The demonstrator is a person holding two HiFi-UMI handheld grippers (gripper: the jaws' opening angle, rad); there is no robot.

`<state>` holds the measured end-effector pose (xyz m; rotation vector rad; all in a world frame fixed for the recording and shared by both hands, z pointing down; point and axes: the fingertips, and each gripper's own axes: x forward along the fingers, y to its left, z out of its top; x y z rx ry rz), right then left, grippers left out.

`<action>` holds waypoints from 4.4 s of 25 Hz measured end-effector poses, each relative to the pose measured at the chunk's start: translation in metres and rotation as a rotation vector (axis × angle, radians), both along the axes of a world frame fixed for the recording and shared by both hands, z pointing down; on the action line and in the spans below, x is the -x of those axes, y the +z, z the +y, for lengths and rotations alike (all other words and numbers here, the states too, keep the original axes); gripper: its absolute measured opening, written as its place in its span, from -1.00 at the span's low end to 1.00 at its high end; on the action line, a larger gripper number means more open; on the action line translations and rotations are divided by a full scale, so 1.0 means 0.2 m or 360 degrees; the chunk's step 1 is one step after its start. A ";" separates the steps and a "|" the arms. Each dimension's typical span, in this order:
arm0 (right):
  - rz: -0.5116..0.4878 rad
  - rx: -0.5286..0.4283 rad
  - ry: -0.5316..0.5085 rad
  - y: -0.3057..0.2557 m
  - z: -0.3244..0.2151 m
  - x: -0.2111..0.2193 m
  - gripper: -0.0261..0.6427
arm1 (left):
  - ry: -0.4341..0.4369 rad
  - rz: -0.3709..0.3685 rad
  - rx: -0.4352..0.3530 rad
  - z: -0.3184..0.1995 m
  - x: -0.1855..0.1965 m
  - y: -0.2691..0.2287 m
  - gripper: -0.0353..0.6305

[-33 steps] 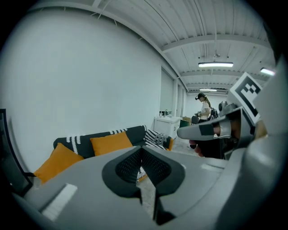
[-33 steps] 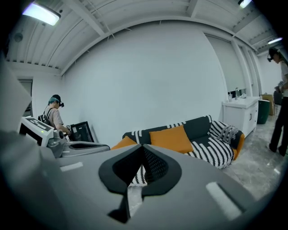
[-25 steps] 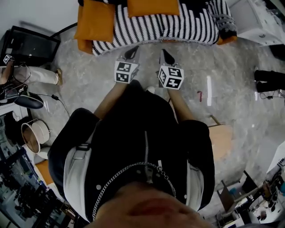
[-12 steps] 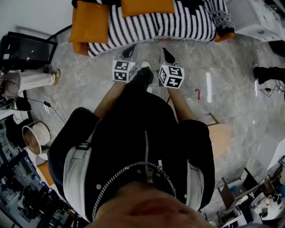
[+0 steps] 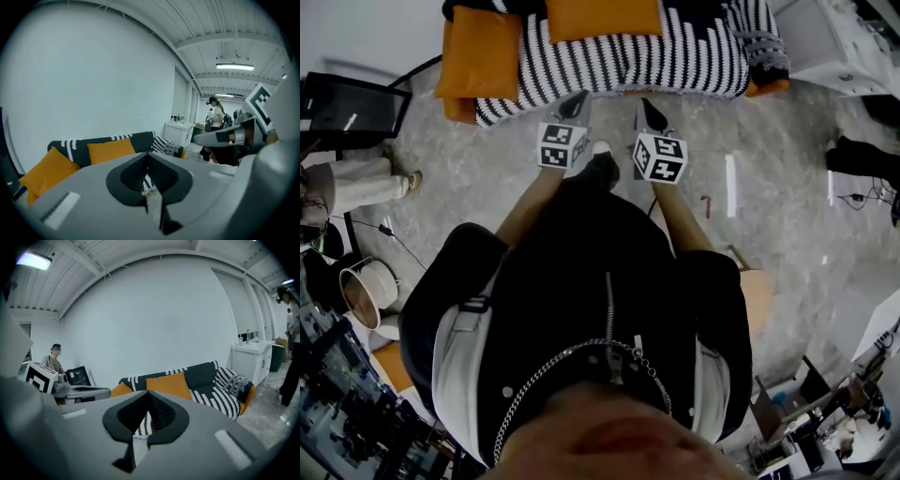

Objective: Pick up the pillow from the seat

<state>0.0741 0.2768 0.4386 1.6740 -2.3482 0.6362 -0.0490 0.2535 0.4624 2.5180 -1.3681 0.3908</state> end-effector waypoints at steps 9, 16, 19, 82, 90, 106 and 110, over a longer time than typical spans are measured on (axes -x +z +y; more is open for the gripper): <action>0.0024 0.0034 0.0000 0.00 -0.36 -0.05 -0.91 | 0.0004 0.0018 0.0023 -0.36 -0.06 0.00 -0.87; 0.0039 0.0078 -0.0017 0.04 -0.64 -0.02 -0.91 | -0.0027 0.0043 0.0047 -0.63 -0.03 0.01 -0.87; 0.0055 0.0107 -0.0027 0.05 -0.72 0.00 -0.91 | -0.0038 0.0058 0.0076 -0.71 -0.01 0.02 -0.87; 0.0012 0.0223 -0.0603 0.11 -2.10 -0.12 -0.91 | -0.0652 -0.0118 0.0160 -1.75 0.02 0.01 -0.87; 0.0033 0.0273 -0.0611 0.18 -2.25 -0.03 -0.91 | -0.0663 -0.0085 0.0204 -1.95 0.11 0.09 -0.87; 0.0110 0.0266 -0.0335 0.19 -2.71 -0.02 -0.91 | -0.0460 -0.0080 0.0186 -2.48 0.31 0.13 -0.87; 0.0095 0.0246 -0.0240 0.19 -2.80 -0.06 -0.91 | -0.0414 -0.0111 0.0193 -2.57 0.36 0.18 -0.87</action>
